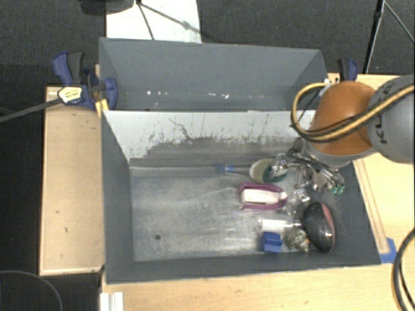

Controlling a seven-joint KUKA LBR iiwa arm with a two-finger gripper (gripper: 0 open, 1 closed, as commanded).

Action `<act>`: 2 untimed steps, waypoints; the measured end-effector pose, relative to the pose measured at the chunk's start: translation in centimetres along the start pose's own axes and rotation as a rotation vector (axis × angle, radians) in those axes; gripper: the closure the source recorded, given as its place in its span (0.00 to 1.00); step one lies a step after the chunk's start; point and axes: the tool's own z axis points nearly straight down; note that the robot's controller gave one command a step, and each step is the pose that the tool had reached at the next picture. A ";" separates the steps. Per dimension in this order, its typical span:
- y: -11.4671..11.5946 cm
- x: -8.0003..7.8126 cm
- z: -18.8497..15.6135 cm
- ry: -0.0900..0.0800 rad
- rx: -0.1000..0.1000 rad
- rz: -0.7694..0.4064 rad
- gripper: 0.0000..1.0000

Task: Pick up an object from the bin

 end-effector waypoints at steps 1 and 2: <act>0.5 0.0 0.6 0.001 -0.007 -0.006 1.00; 0.4 0.2 0.7 0.007 -0.007 -0.007 0.00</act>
Offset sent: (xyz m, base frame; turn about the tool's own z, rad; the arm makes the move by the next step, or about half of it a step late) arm 0.0000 0.0000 0.0000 0.0000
